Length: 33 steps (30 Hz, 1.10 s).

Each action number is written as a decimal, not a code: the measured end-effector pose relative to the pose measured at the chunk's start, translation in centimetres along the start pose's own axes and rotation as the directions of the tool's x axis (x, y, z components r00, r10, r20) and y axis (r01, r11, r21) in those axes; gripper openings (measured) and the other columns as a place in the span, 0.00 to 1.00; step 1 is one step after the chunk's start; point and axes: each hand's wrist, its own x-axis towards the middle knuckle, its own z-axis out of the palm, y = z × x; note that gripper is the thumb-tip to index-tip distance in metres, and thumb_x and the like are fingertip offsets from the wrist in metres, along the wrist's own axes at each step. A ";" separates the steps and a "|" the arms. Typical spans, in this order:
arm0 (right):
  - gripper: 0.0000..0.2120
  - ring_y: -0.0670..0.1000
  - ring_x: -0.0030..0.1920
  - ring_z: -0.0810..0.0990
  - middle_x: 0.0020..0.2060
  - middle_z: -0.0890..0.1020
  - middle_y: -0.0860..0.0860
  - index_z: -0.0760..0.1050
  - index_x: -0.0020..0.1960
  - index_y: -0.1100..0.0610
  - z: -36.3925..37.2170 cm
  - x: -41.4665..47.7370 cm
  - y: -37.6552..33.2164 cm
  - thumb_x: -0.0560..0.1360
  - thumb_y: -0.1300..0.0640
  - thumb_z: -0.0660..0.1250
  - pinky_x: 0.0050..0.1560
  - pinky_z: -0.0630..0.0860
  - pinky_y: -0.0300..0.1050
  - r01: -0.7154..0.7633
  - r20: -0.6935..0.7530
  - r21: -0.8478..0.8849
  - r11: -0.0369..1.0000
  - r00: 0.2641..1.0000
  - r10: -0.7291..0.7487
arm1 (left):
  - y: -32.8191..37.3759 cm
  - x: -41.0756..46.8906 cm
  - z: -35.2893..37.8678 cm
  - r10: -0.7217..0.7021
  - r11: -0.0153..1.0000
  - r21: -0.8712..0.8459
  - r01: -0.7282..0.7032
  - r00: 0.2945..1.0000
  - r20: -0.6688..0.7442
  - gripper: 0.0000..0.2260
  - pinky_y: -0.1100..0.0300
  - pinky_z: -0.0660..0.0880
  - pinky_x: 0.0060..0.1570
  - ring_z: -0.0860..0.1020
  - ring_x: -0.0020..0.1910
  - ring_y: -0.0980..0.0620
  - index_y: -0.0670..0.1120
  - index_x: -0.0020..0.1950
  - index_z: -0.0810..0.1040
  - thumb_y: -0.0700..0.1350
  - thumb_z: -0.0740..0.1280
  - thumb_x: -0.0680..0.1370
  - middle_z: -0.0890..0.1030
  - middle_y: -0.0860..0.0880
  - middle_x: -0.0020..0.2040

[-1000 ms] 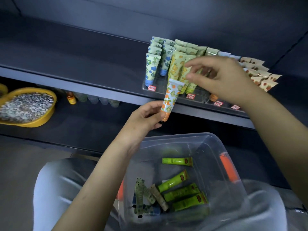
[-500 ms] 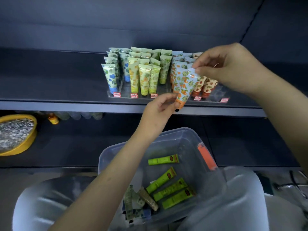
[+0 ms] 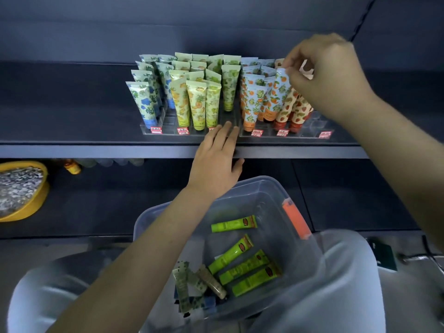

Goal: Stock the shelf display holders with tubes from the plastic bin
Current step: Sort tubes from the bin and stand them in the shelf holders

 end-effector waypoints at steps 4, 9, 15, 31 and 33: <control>0.07 0.57 0.45 0.76 0.43 0.82 0.52 0.79 0.47 0.55 2.2 0.4 0.9 0.74 0.57 0.62 0.56 0.68 0.48 0.011 -0.007 -0.028 1.000 1.000 -0.011 | -0.4 0.2 -0.1 0.017 0.999 0.030 -0.017 1.000 0.002 0.29 0.52 0.61 0.70 0.63 0.70 0.44 0.43 0.74 0.64 0.52 0.64 0.75 0.66 0.45 0.73; 0.07 0.59 0.52 0.74 0.44 0.83 0.52 0.80 0.48 0.56 3.6 0.1 0.9 0.75 0.57 0.63 0.54 0.66 0.49 0.011 0.007 -0.079 0.997 1.000 -0.011 | -0.4 0.2 -0.2 0.031 0.999 0.032 -0.031 0.999 -0.007 0.29 0.52 0.64 0.68 0.66 0.68 0.44 0.42 0.72 0.66 0.52 0.65 0.74 0.68 0.45 0.72; 0.07 0.59 0.55 0.73 0.46 0.83 0.51 0.81 0.50 0.55 3.9 -0.1 1.2 0.76 0.57 0.65 0.54 0.64 0.48 0.017 0.007 -0.082 0.997 1.000 -0.016 | -0.5 0.3 -0.2 0.030 0.999 0.042 -0.030 1.000 0.007 0.29 0.51 0.65 0.68 0.65 0.69 0.44 0.43 0.73 0.65 0.52 0.64 0.74 0.68 0.45 0.72; 0.10 0.57 0.59 0.72 0.51 0.81 0.51 0.80 0.54 0.54 1.5 -3.6 -1.3 0.74 0.55 0.67 0.57 0.63 0.49 0.063 -0.013 -0.024 0.998 0.998 -0.063 | 1.1 -0.4 -4.6 0.001 0.999 -0.050 0.001 0.999 0.033 0.28 0.50 0.61 0.71 0.60 0.73 0.46 0.45 0.76 0.59 0.47 0.63 0.78 0.61 0.47 0.76; 0.10 0.58 0.57 0.73 0.50 0.81 0.51 0.80 0.54 0.54 1.6 -4.8 -2.1 0.73 0.55 0.68 0.57 0.63 0.48 0.080 -0.014 -0.017 0.997 0.997 -0.080 | 1.1 -1.0 -5.1 0.001 0.998 -0.057 -0.004 0.998 -0.057 0.25 0.50 0.64 0.68 0.65 0.70 0.45 0.44 0.73 0.65 0.45 0.64 0.77 0.67 0.46 0.72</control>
